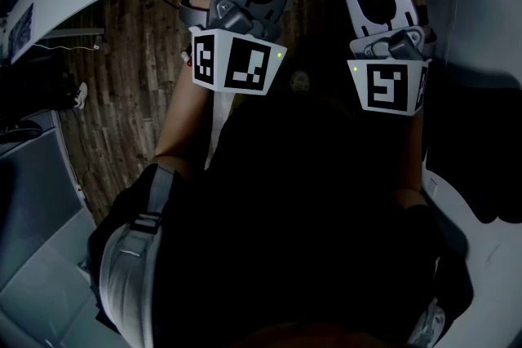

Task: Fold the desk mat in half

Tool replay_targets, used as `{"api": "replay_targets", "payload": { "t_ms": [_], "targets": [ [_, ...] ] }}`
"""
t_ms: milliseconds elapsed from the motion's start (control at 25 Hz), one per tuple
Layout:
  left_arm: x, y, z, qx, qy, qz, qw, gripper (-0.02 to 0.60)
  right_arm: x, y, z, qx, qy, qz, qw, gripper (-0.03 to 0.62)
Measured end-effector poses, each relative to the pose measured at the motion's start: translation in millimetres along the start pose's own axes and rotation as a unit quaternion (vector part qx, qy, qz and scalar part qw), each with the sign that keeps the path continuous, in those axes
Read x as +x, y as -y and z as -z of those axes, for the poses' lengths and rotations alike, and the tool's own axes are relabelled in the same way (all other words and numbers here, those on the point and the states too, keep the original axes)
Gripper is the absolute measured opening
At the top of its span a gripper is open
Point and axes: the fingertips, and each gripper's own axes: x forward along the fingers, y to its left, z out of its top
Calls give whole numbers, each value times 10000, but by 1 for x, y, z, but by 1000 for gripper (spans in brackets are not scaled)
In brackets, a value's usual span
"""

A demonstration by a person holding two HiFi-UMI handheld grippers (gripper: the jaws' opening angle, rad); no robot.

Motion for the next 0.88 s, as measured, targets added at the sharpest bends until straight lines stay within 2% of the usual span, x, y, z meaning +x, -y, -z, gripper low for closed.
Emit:
{"api": "replay_targets", "payload": {
  "t_ms": [120,640,880],
  "targets": [
    [3,-1,-1,-10,-7,-17,10000,12,0,2,2,-156,-54,49,9999,29],
    [8,-1,10,-145,-83,22,9999,12,3,7,2,-253,-96,169,9995,29],
    [6,-5,9,-358,19,64,9993,12,8,5,0,-244,-51,128,9996,29]
  ]
}}
